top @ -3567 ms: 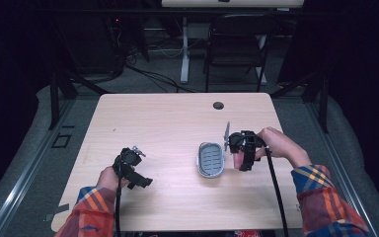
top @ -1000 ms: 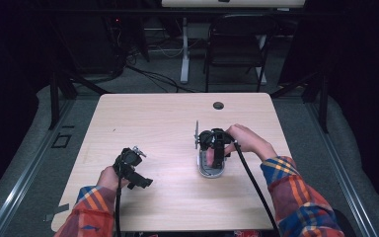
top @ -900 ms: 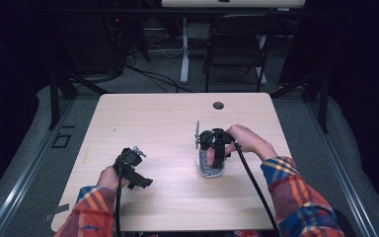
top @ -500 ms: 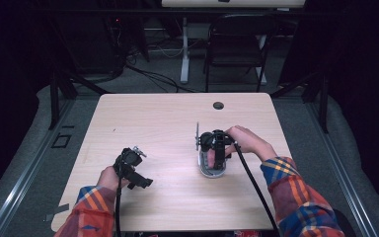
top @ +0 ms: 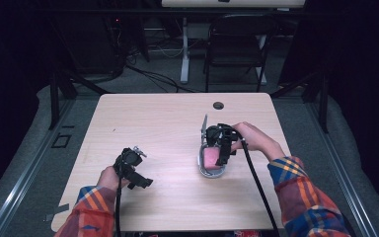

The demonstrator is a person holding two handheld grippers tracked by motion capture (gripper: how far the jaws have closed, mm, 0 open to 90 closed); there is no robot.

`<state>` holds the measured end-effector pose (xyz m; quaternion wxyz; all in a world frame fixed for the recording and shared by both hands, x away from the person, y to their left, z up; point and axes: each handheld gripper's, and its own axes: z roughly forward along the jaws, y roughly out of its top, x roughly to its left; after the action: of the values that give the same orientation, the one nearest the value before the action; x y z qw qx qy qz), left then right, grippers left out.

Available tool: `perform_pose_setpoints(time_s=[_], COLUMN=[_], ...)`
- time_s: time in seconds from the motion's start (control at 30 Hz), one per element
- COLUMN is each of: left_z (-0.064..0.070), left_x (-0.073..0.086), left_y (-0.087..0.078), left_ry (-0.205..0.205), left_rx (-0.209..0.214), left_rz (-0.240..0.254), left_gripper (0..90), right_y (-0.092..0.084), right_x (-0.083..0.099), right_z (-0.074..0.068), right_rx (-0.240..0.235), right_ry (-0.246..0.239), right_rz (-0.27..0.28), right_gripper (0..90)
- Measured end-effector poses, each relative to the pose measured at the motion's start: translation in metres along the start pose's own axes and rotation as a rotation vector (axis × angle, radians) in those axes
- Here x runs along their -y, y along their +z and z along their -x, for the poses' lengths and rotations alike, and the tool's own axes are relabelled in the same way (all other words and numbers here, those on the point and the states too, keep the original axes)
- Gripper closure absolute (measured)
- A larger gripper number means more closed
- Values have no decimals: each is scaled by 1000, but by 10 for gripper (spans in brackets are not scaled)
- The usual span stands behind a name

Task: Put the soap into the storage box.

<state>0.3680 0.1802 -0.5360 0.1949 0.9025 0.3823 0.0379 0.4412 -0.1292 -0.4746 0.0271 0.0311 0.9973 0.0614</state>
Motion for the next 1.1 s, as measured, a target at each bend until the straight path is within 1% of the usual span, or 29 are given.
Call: perform_pose_setpoints(time_s=[0.03, 0.1, 0.17, 0.23, 0.27, 0.3, 0.33, 0.47, 0.53, 0.57, 0.63, 0.73, 0.83, 0.87, 0.9, 0.93, 0.97, 1.03, 1.1], left_z=[0, 0, 1, 1, 1, 1, 1, 1, 1, 1, 1, 1, 1, 1, 1, 1, 1, 1, 1], left_x=[0, 0, 0, 0, 0, -1, -1, -1, 0, 0, 0, 0, 0, 0, 0, 0, 0, 0, 0], left_y=[0, 0, 0, 0, 1, 1, 1, 1, 1, 0, 1, 1, 1, 1, 1, 0, 0, 1, 1], left_ry=[0, -1, -3, -3, -3, 0, 0, -3, -2, -1, -3, -2, -1, -1, 0, 2, 2, 0, 0], left_rx=[0, -1, -1, -1, -2, -1, -1, 0, -1, 1, 2, 1, 2, 2, 1, 1, 1, 2, 3], left_rz=[-1, -1, -3, -2, -4, -2, -2, -2, -1, -2, -2, -3, -6, -5, -3, -6, -6, -6, -4], left_gripper=[18, 18, 18, 18, 18, 18, 18, 18, 18, 18, 18, 18, 18, 18, 18, 18, 18, 18, 18], right_y=[-5, -7, -13, -16, -16, -19, -19, -24, -26, -26, -28, -29, -31, -32, -31, -30, -30, -26, -25], right_x=[5, 8, 17, 24, 24, 30, 30, 40, 45, 47, 54, 60, 69, 71, 74, 80, 80, 88, 90], right_z=[0, -1, -1, -1, -1, -1, -1, -3, -6, -7, -11, -14, -18, -18, -20, -22, -22, -25, -26], right_rx=[-2, 3, 4, 6, 6, 18, 18, 27, 40, 38, 56, 66, 73, 79, 78, 94, 94, 100, 97], right_ry=[17, 26, 46, 60, 60, 67, 67, 75, 81, 84, 88, 102, 124, 124, 141, 163, 163, 191, 197], right_rz=[2, 0, 10, 8, 8, 7, 7, 1, 13, 13, 9, 7, 20, 13, 24, 27, 27, 23, 19], right_gripper=[20, 18, 2, 0, 0, 0, 0, 0, 0, 0, 0, 0, 0, 0, 0, 0, 0, 0, 0])
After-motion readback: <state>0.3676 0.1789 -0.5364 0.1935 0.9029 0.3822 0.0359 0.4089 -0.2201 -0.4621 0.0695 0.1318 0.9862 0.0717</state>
